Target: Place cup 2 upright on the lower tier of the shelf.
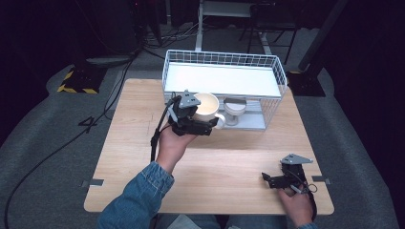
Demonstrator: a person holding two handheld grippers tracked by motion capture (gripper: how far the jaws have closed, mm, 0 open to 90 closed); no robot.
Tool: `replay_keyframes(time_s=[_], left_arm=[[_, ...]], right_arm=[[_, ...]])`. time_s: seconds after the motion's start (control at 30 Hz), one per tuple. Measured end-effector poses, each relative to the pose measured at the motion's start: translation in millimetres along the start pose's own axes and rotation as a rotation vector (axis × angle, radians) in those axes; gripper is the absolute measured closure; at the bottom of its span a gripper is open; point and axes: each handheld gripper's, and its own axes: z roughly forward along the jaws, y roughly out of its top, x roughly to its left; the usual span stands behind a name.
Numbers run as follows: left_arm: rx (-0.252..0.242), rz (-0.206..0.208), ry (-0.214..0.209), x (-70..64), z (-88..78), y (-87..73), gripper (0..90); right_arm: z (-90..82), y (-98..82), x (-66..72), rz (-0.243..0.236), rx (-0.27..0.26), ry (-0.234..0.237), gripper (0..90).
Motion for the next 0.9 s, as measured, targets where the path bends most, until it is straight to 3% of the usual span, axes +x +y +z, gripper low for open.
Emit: replay_keyframes(time_s=[0.2, 0.4, 0.6, 0.9], left_arm=[[-0.016, -0.016, -0.001, 6.5, 5.0, 13.8, 8.2], [-0.023, -0.003, 0.012, 10.9, 10.9, 29.8, 8.2], [-0.06, -0.038, 0.006, 17.4, 14.3, 46.0, 8.2], [-0.071, -0.02, 0.067, 26.9, 33.4, 69.6, 8.2]], right_arm=[[0.0, 0.0, 0.0, 0.0, 0.0, 0.0, 0.2], [0.5, 0.5, 0.5, 0.005, 0.0, -0.005, 0.1], [1.6, 1.6, 1.1, 0.01, 0.0, -0.011, 0.0], [3.0, 2.8, 2.5, 0.019, -0.002, -0.019, 0.2]])
